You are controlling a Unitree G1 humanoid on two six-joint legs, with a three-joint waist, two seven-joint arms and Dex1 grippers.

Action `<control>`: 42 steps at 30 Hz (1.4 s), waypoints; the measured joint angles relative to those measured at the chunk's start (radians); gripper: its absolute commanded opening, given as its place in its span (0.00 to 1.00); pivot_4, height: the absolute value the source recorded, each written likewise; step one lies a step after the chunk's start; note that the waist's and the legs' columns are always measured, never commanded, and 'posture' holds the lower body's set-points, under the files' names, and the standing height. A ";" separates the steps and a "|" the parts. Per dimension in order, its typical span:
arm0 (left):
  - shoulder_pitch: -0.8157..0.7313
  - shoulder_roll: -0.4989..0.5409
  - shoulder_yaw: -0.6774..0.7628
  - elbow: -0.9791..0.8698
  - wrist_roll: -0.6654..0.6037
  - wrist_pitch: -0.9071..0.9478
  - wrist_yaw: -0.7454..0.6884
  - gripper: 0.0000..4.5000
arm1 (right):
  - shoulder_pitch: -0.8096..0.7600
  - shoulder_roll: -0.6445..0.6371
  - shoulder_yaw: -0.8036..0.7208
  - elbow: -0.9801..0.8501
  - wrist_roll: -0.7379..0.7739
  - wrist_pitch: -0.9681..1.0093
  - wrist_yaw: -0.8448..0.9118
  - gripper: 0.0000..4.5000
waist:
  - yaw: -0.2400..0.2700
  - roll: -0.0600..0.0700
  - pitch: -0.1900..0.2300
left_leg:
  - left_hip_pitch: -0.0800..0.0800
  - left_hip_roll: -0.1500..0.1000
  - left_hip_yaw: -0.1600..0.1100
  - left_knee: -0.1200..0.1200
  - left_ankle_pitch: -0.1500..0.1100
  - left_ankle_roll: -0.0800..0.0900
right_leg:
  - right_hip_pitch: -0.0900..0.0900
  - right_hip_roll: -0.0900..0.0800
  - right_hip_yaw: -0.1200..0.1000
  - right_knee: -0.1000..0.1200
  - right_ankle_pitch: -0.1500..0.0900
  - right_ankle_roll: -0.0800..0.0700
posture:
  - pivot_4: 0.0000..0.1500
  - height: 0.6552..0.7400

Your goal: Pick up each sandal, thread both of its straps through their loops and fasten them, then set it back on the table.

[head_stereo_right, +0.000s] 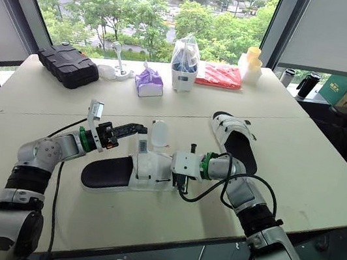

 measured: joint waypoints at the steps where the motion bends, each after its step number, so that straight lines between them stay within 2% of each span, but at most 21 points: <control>1: 0.003 0.000 -0.010 0.000 0.015 -0.015 0.000 0.01 | 0.000 0.000 0.000 0.000 0.000 0.000 0.000 0.00 | 0.000 0.000 0.000 | 0.000 0.000 0.000 0.000 0.000 0.000 | 0.000 0.000 0.000 0.000 0.000 0.000 | 1.00 1.00; 11: 0.019 -0.003 -0.180 0.069 0.259 -0.206 0.021 0.01 | 0.000 -0.001 0.000 0.000 -0.004 0.002 -0.002 0.00 | 0.002 0.001 -0.002 | 0.000 0.000 0.000 0.000 0.000 0.000 | 0.001 -0.001 0.000 0.000 0.000 -0.001 | 1.00 1.00; 23: 0.026 0.103 -0.348 -0.004 0.451 -0.385 -0.083 0.01 | -0.003 0.004 0.002 0.005 -0.007 0.001 -0.006 0.00 | -0.001 0.001 -0.004 | 0.000 0.000 0.000 -0.002 0.000 0.000 | 0.000 -0.001 0.001 0.000 -0.002 -0.003 | 1.00 1.00; 26: 0.019 0.145 -0.400 -0.016 0.518 -0.479 -0.112 0.01 | -0.008 0.005 0.006 0.009 -0.007 0.000 -0.008 0.00 | -0.003 0.001 -0.004 | 0.000 0.000 0.000 -0.002 0.000 0.000 | -0.001 -0.001 0.001 0.000 -0.002 -0.003 | 1.00 1.00; 30: 0.012 0.178 -0.430 0.005 0.583 -0.541 -0.134 0.30 | -0.009 0.005 0.006 0.011 -0.007 0.000 -0.011 0.00 | -0.003 0.001 -0.004 | 0.000 0.000 0.000 -0.003 0.000 0.000 | -0.002 -0.001 0.001 0.000 -0.002 -0.003 | 1.00 1.00; 35: -0.007 0.180 -0.410 0.080 0.611 -0.557 -0.116 0.86 | -0.014 0.005 0.004 0.022 -0.007 -0.004 -0.015 0.00 | 0.001 0.001 -0.004 | -0.001 0.000 0.000 -0.002 0.000 0.000 | -0.002 -0.001 0.001 0.000 -0.002 -0.003 | 1.00 1.00; 39: -0.034 0.157 -0.373 0.143 0.597 -0.539 -0.115 0.86 | -0.016 0.007 0.005 0.028 -0.007 -0.011 -0.017 0.00 | 0.001 0.001 -0.003 | -0.001 0.000 0.000 -0.002 0.000 0.000 | -0.002 0.000 0.000 0.000 -0.001 -0.001 | 1.00 1.00; 42: -0.052 0.109 -0.272 0.162 0.496 -0.420 -0.111 0.86 | -0.017 0.006 0.004 0.030 -0.007 -0.015 -0.019 0.00 | 0.000 -0.001 -0.002 | -0.001 0.000 0.000 -0.001 0.000 0.001 | -0.002 0.002 -0.001 0.000 0.000 0.000 | 1.00 1.00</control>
